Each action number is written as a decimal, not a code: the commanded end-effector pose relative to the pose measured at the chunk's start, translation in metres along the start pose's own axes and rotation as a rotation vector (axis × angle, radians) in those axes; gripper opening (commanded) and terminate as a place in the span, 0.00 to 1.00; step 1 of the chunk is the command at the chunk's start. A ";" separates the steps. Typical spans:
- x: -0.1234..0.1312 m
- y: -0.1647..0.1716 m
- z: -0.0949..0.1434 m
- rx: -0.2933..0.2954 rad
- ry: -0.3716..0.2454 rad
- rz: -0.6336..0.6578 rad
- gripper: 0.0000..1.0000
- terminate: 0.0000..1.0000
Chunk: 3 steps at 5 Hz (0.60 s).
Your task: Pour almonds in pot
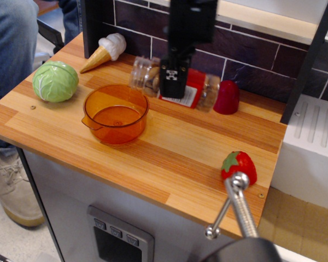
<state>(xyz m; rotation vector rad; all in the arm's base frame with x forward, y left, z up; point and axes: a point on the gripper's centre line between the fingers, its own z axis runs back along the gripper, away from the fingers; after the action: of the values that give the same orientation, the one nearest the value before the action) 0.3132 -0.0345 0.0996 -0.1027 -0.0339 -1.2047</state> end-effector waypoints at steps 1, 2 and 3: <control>0.000 0.010 0.010 0.170 -0.128 0.080 0.00 0.00; 0.002 0.024 0.009 0.268 -0.169 0.129 0.00 0.00; -0.001 0.023 0.015 0.358 -0.242 0.156 0.00 0.00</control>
<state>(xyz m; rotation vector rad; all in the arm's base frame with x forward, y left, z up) 0.3347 -0.0238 0.1017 0.0169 -0.4124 -0.9749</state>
